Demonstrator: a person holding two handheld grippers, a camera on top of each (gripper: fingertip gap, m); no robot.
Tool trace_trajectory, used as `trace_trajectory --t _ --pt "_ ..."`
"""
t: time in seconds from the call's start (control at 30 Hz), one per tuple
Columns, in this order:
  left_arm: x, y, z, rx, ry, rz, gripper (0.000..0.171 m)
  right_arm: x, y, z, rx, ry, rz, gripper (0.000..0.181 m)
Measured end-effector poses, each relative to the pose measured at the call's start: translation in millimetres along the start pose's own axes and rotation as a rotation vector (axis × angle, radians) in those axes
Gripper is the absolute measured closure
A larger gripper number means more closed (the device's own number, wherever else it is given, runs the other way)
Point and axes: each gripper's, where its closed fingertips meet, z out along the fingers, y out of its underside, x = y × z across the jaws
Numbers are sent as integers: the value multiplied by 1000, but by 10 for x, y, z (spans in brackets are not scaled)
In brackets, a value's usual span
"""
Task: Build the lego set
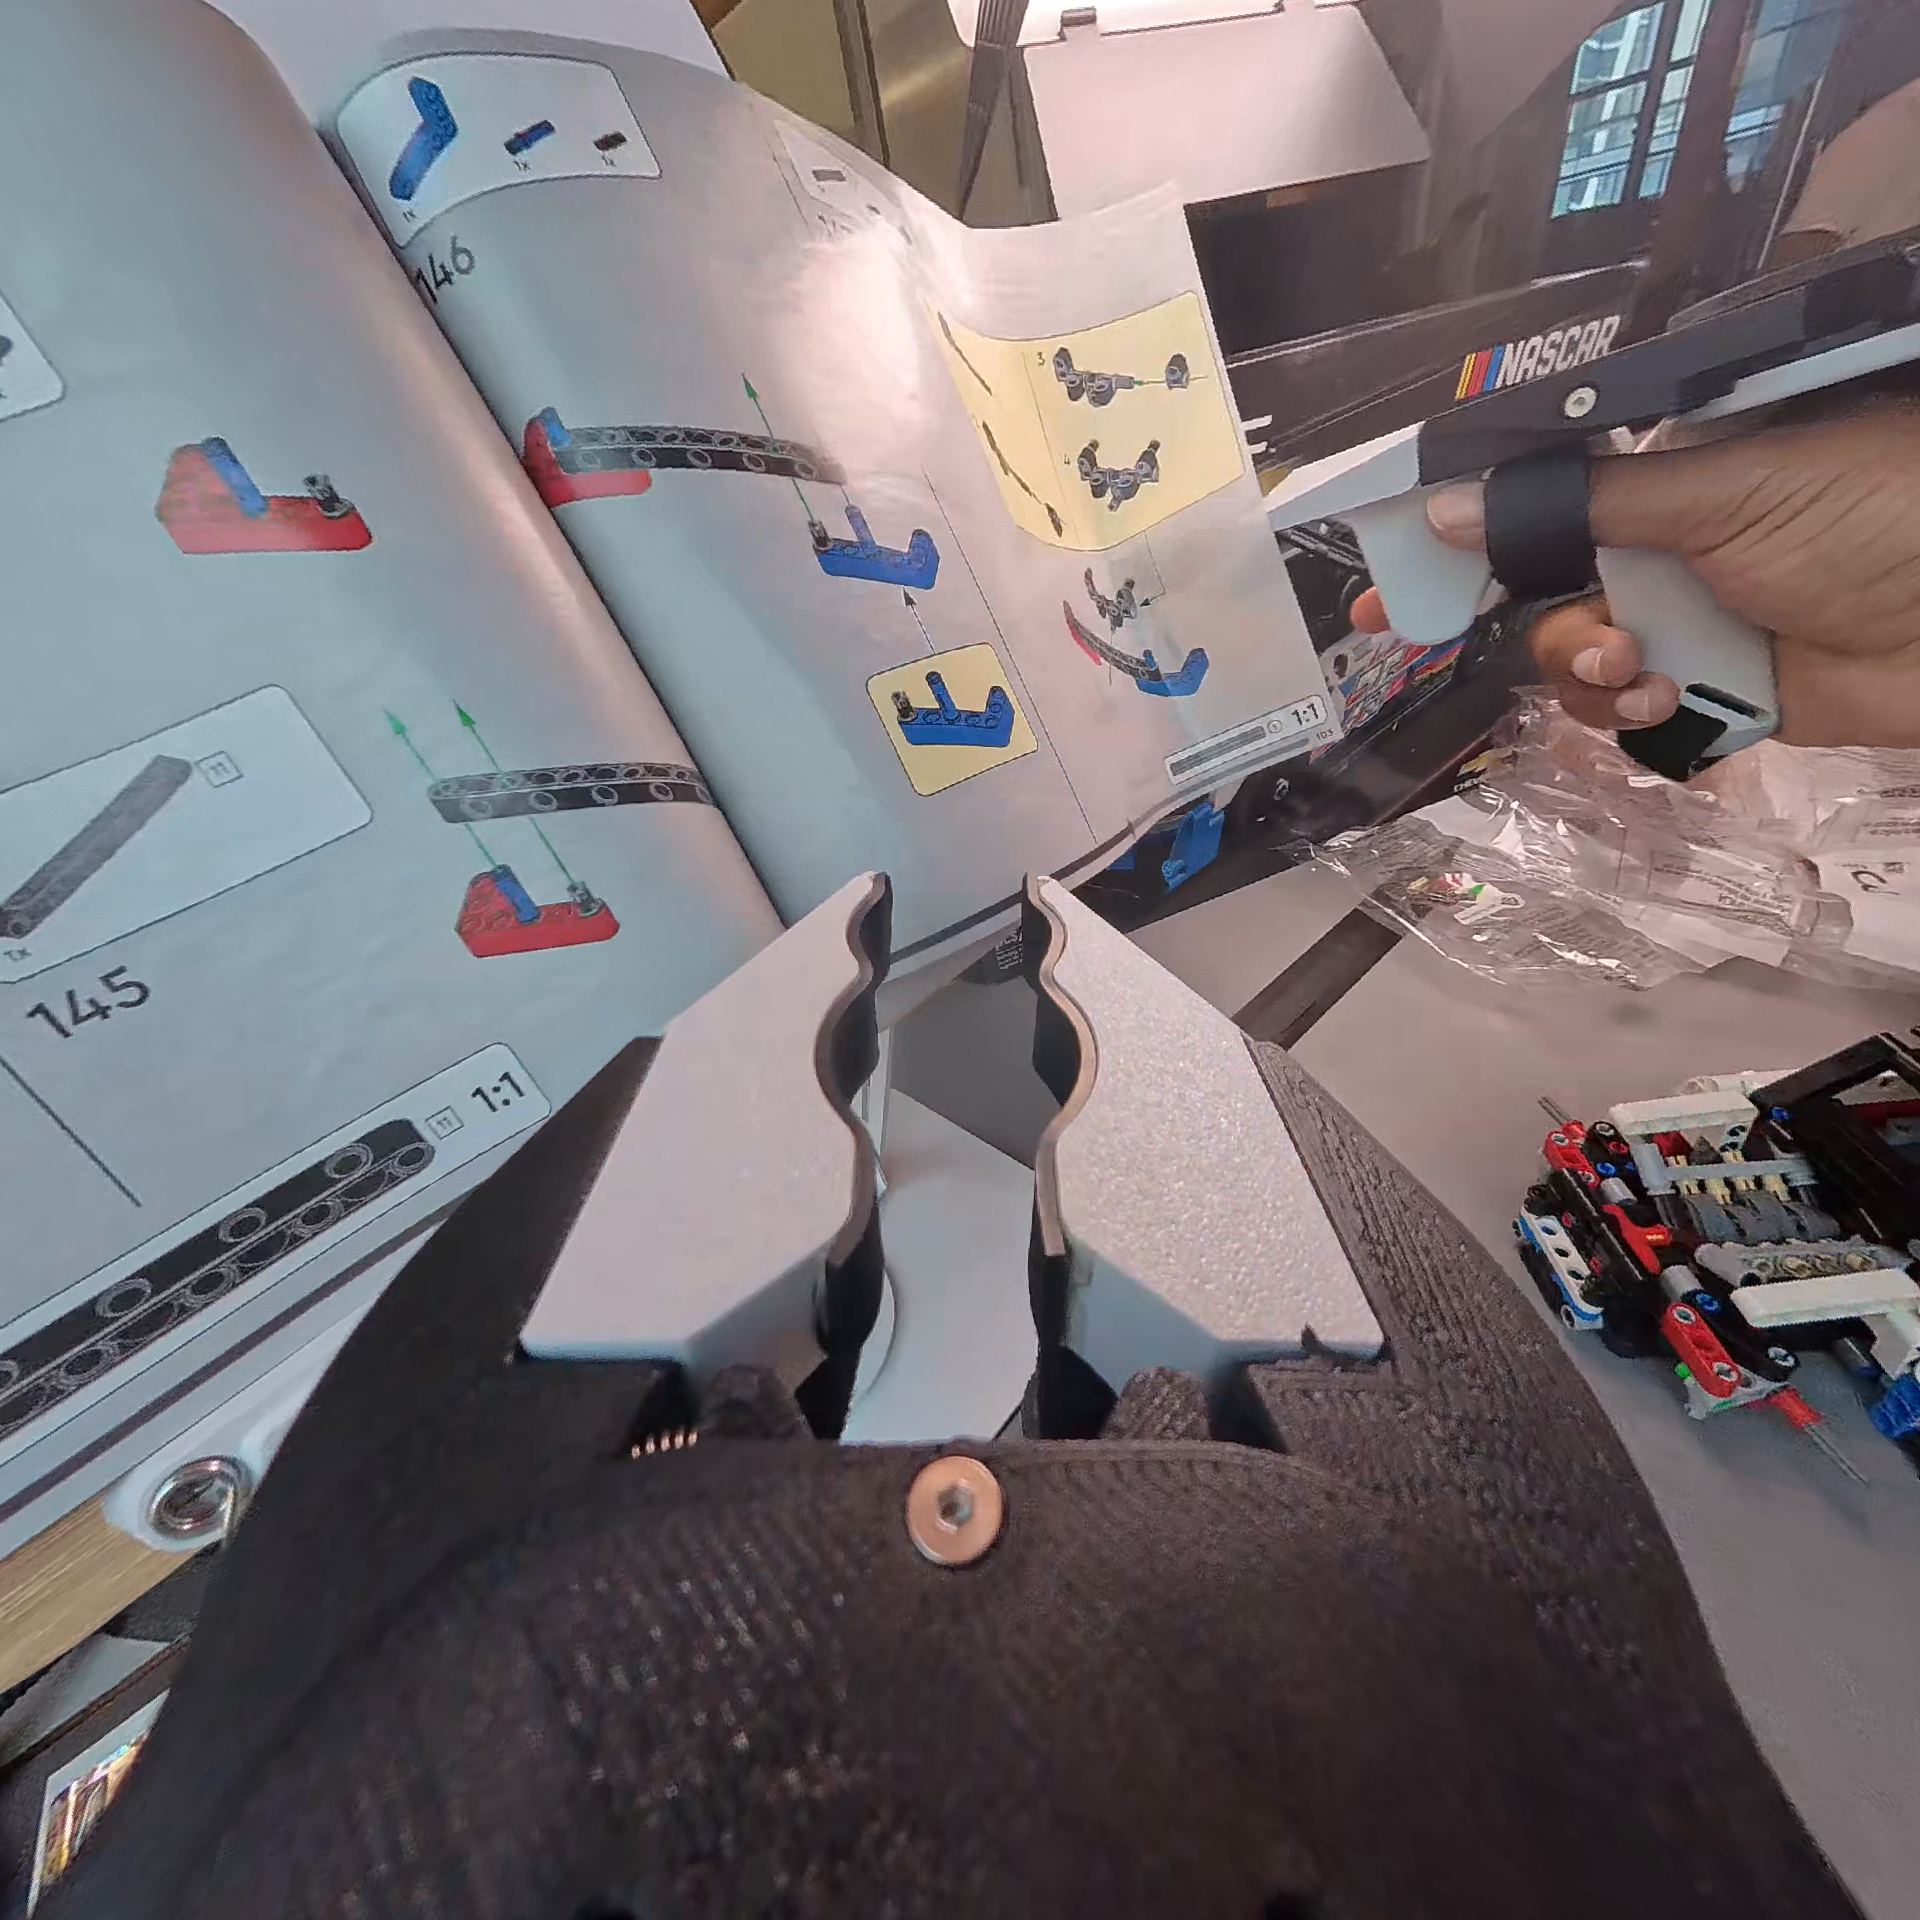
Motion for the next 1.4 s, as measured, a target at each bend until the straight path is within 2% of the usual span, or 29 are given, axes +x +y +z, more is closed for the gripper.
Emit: trace_trajectory --t 0.07,0.17,0.3,0.4,0.5,0.6,0.73,1.0,1.4 --pt "-3 22 68 -21 -8 0 148 224 -4 -90 27 80 22 154" --pt "-6 49 148 -36 -18 -7 150 259 -191 -349 174 133 -51 159" --pt "-33 75 241 -49 -54 -5 162 -242 -376 -617 351 -7 -177 174" --pt "-62 80 287 -73 -88 -12 170 -603 -168 -475 273 -89 -287 179" --pt "-79 102 317 -108 -126 3 171 -687 68 -199 206 -96 -283 179" --pt "-81 112 324 -125 -148 24 171 -595 250 90 166 -61 -265 168" --pt "-84 120 324 -129 -145 17 171 -368 383 316 140 2 -251 166" --pt "-72 132 308 -113 -135 -3 171 -54 410 356 135 25 -186 165" --pt "-60 119 293 -92 -140 -10 171 2 272 263 175 15 -168 173"
